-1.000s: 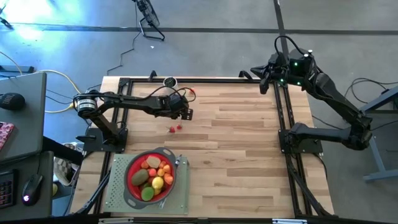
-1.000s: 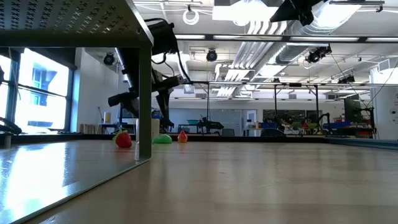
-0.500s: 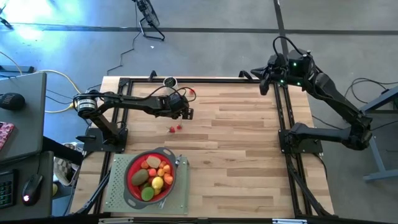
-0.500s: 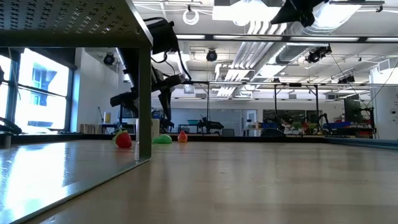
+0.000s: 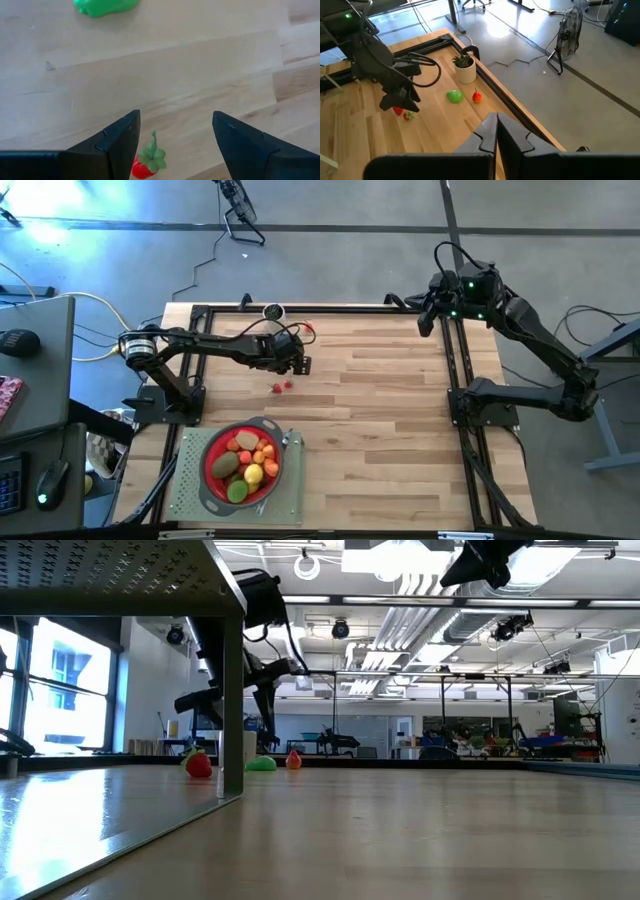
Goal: Pick & Place Fruit
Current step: Put the strawberry into the red strainer bowl on the shelf
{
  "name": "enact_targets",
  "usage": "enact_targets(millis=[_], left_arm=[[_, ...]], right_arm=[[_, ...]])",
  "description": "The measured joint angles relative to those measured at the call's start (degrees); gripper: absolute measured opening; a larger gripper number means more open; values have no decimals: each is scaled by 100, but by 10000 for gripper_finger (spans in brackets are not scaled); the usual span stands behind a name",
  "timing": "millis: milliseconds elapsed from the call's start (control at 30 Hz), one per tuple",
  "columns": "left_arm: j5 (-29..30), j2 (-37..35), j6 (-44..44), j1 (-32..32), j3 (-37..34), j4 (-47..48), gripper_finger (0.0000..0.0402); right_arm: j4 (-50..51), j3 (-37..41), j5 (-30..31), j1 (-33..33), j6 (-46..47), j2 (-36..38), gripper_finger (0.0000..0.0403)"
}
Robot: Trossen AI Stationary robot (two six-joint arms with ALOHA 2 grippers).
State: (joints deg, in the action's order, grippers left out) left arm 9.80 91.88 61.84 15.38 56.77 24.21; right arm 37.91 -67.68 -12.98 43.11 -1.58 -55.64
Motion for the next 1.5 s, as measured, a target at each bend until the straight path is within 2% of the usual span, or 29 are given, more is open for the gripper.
enact_targets(millis=[300,833,1500], left_arm=[[-567,505,11,-70,4,-69,244],[-492,686,172,-190,4,-49,241],[-737,686,330,-190,4,41,129]], right_arm=[[2,0,-1,2,-13,0,5],[-55,0,-1,2,-19,-9,3],[-61,0,1,1,-22,-9,5]])
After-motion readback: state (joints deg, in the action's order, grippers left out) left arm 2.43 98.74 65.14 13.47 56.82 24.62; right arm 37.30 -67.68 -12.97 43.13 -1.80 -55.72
